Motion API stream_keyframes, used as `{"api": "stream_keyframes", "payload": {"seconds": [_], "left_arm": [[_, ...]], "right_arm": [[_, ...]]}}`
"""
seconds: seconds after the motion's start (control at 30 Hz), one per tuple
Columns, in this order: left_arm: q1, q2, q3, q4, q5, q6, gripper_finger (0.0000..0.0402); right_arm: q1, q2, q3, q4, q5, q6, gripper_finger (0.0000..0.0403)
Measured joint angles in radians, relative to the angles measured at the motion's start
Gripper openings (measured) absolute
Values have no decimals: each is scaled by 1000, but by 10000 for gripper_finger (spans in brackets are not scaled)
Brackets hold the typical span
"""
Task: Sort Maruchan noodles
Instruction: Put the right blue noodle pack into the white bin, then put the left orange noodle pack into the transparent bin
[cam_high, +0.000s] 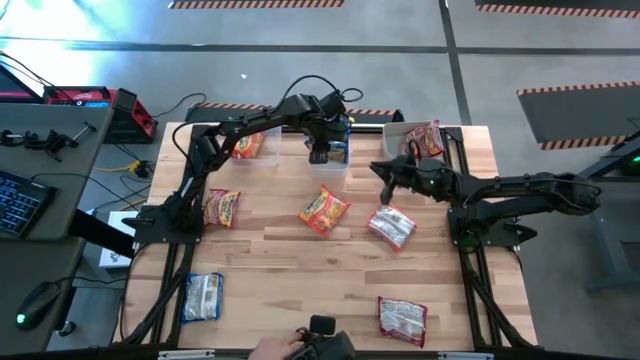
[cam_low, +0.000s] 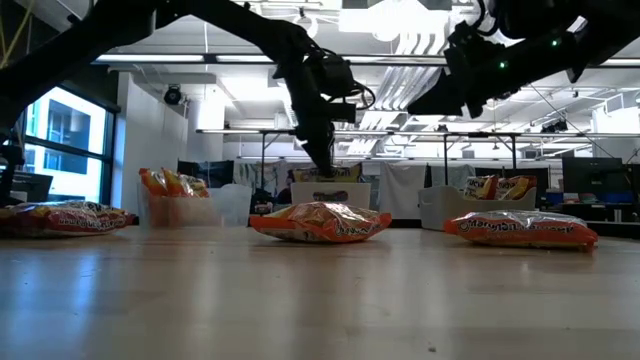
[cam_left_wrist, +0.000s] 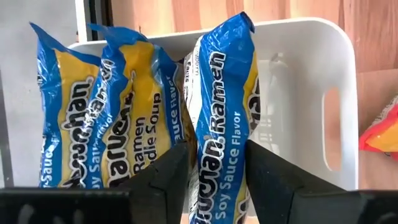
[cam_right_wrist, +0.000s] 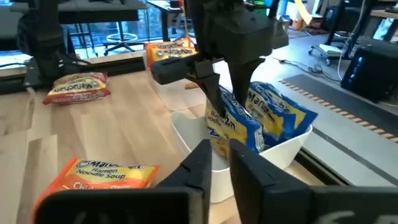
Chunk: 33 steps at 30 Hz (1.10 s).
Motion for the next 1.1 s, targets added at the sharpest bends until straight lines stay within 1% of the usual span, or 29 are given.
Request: {"api": "stream_keyframes", "payload": {"seconds": [0.1,0.2,0.27,0.37,0.5,0.67,0.77,0.87,0.93,1.03,1.1], "left_arm": [[7,0,-10,43,-11,7,122],[10,1,-17,111,-89,-2,105],[11,1,-16,164,-116,-8,96],[8,1,-16,191,-108,-8,93],[2,1,-16,200,-103,0,104],[3,-1,-16,195,-105,-6,131],[3,-26,-17,186,-107,0,143],[3,-67,-15,187,-73,-13,145],[2,-91,-15,181,-19,-46,140],[1,-121,-17,184,52,-125,122],[-6,-141,-48,240,76,-178,105]], "right_arm": [[-8,0,0,0,3,7,63],[-12,0,0,7,3,6,84],[-13,0,0,8,3,8,91],[-13,0,0,8,2,6,94],[-13,0,0,8,2,5,94],[-13,0,0,8,-2,0,94],[-13,0,0,8,-1,-1,94],[-14,0,0,8,8,-20,94],[-15,0,0,5,11,-50,94],[-15,0,0,3,11,-85,94],[-15,0,0,2,11,-107,88]]}}
